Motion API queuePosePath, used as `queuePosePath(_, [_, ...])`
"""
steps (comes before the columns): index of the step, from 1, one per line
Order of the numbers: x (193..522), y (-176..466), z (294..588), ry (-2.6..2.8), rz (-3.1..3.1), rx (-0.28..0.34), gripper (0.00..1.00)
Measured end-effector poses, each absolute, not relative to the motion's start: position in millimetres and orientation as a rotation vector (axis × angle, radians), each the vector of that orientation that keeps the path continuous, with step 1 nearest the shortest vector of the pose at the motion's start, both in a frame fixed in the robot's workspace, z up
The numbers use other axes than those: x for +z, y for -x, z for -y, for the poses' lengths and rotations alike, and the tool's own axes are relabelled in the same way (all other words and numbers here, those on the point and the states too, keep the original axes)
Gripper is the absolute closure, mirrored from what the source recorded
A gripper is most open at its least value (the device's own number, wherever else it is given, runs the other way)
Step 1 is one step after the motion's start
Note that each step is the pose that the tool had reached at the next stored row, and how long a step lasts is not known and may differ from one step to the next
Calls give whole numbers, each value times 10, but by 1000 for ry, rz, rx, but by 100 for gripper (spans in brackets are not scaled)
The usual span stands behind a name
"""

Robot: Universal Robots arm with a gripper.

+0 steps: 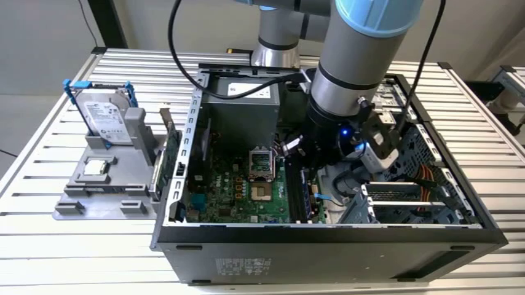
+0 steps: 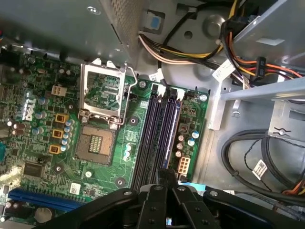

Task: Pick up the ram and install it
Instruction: 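Insert the ram into the slot, then press down the ram until it locks into place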

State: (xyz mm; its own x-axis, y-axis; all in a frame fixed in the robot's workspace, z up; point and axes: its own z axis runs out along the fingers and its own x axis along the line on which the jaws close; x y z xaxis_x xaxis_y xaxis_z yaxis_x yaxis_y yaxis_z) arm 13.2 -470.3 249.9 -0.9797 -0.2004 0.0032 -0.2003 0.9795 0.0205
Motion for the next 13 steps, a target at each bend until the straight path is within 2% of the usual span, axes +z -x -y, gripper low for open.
queuePosePath(13, [2499,-142,4694,-491,3096,-31,100])
